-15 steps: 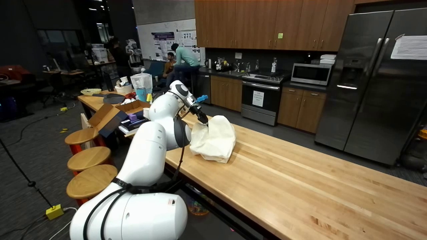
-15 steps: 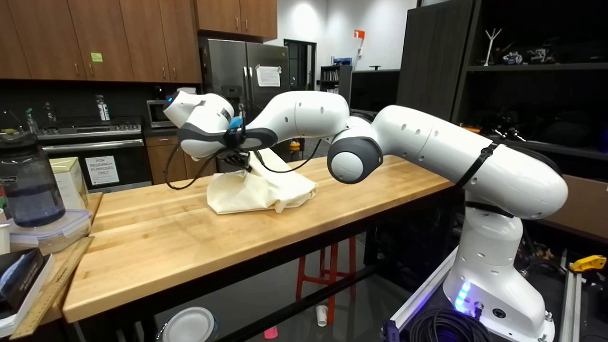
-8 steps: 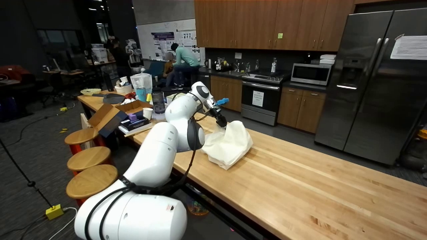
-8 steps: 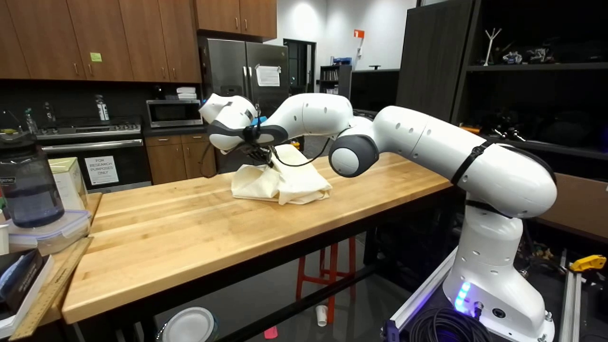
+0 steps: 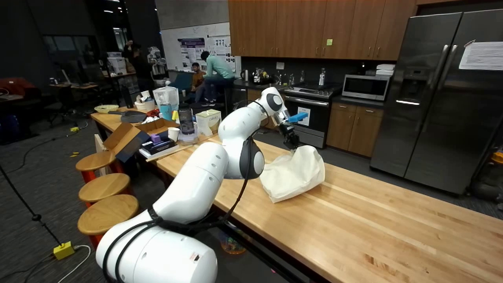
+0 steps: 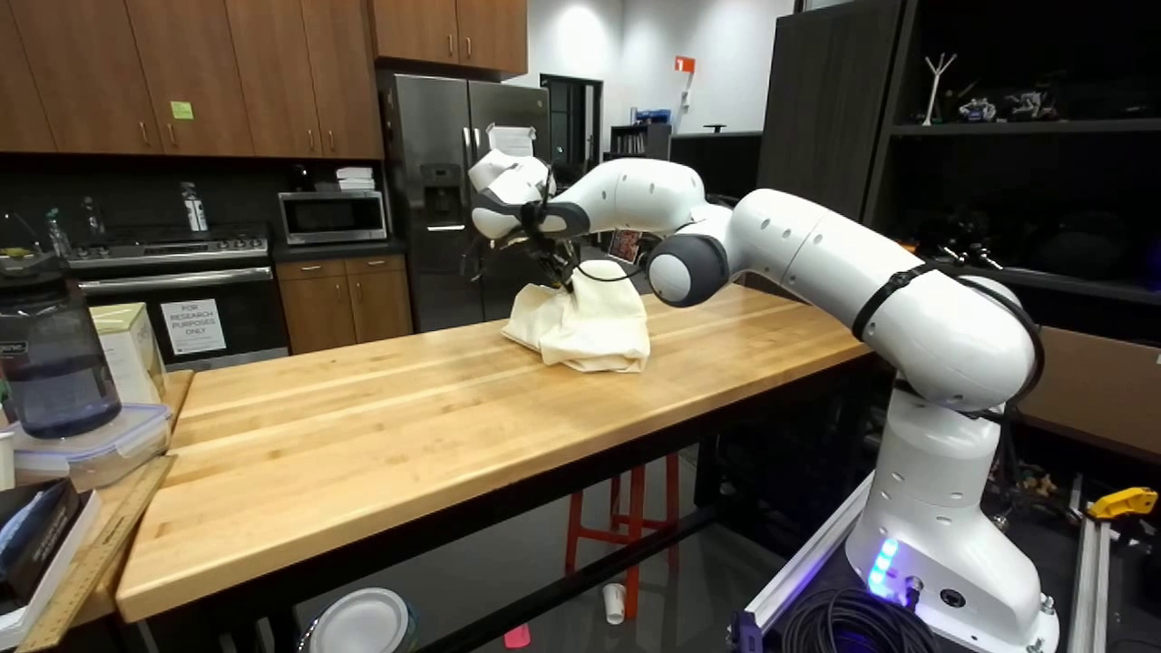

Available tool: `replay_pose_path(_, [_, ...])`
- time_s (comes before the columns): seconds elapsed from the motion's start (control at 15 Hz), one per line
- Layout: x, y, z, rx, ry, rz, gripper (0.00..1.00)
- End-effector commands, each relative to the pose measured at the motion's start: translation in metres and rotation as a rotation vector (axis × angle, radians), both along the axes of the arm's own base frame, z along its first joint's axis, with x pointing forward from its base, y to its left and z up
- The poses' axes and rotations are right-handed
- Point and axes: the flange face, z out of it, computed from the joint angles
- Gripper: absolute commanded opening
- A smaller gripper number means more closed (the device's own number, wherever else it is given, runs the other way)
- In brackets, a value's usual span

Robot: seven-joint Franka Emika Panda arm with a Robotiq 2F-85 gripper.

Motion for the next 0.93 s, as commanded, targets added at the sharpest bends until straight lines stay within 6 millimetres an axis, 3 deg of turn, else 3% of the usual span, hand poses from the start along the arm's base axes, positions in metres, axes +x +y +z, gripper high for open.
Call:
replay_pose_path(0.0, [-0.007,-0.021,-0.004,0.048,0.01,-0.13,0.01])
replay_pose_path(0.13, [-0.007,-0.013,-0.017,0.068,0.025,-0.145,0.01])
replay_pose_path(0.27, [-0.008,0.013,-0.03,0.073,0.041,-0.116,0.01])
replay_pose_path(0.6, [-0.02,0.119,-0.044,0.026,0.074,0.077,0.01])
replay_pose_path(0.87, [-0.043,0.211,-0.038,-0.094,0.093,0.287,0.01])
